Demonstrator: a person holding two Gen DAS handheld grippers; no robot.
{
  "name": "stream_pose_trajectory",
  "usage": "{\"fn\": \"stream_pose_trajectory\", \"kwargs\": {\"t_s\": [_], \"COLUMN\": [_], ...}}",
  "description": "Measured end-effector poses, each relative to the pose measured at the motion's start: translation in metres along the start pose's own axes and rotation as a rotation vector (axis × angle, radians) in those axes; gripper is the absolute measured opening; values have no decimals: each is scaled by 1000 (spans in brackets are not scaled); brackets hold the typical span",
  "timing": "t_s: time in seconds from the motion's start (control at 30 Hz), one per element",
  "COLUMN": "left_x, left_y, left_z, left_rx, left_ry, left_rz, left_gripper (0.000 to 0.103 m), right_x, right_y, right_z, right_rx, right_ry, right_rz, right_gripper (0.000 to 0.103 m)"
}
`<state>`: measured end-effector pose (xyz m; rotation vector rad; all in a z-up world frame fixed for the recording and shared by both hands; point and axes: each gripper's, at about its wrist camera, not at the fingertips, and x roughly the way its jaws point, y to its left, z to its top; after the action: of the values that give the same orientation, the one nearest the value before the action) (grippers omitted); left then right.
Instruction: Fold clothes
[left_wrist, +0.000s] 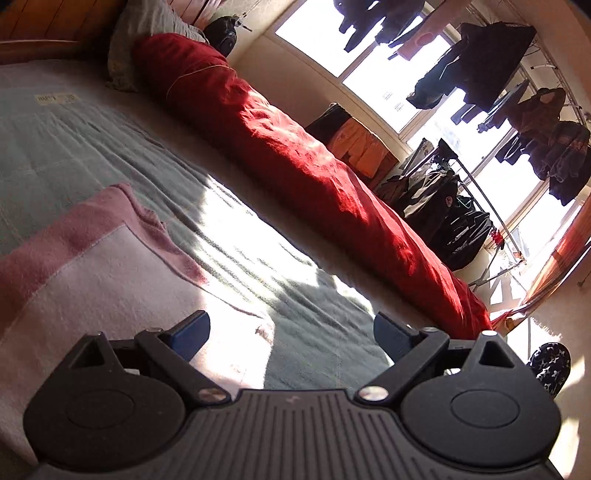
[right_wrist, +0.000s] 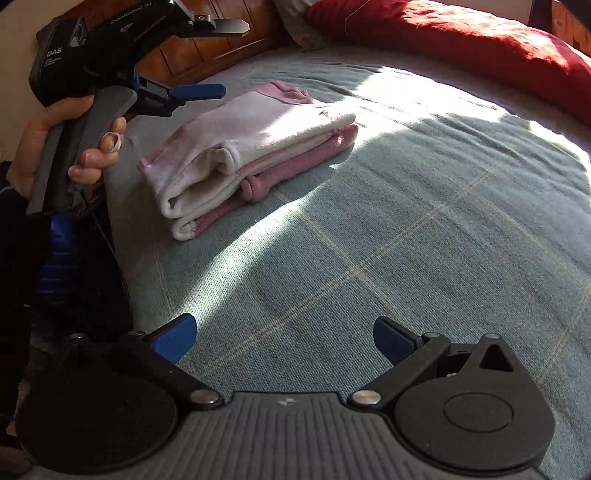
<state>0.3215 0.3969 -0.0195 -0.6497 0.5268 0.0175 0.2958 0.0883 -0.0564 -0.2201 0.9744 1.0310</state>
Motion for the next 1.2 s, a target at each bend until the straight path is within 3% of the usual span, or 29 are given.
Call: {"fn": "stream_pose_trajectory", "kwargs": {"t_s": [0.13, 0.23, 0.33, 0.47, 0.67, 0.8, 0.93, 1.07, 1.2], "left_x": [45, 65, 65, 46, -29, -95, -147, -175, -194], "left_y": [24, 48, 38, 15, -36, -79, -110, -125, -137], "left_z": [24, 18, 13, 12, -8, -43, -91, -154, -207], "left_rx": [15, -28, 42, 109, 285, 414, 480, 537, 554], "left_ry": [23, 42, 35, 57, -32, -97, -100, -79, -58], "left_rz": [193, 190, 211, 236, 260, 274, 312, 431, 495], "left_gripper": [95, 95, 95, 95, 95, 102, 102, 102, 102], "right_x": [-17, -27, -32, -41, -69, -91, -111, -129, -143], "right_y": [4, 2, -2, -7, 9, 31, 56, 75, 85], "right_z": [-12, -16, -19, -24, -33, -41, -51, -64, -77], "right_rx": [23, 55, 79, 119, 99, 23, -77, -108, -106], "right_ry": [-48, -68, -77, -91, -138, -186, -232, -259, -269], "right_rz": [-2, 16, 10, 10, -11, -97, -177, -143, -99], "right_gripper": [103, 103, 103, 103, 103, 103, 103, 103, 103]}}
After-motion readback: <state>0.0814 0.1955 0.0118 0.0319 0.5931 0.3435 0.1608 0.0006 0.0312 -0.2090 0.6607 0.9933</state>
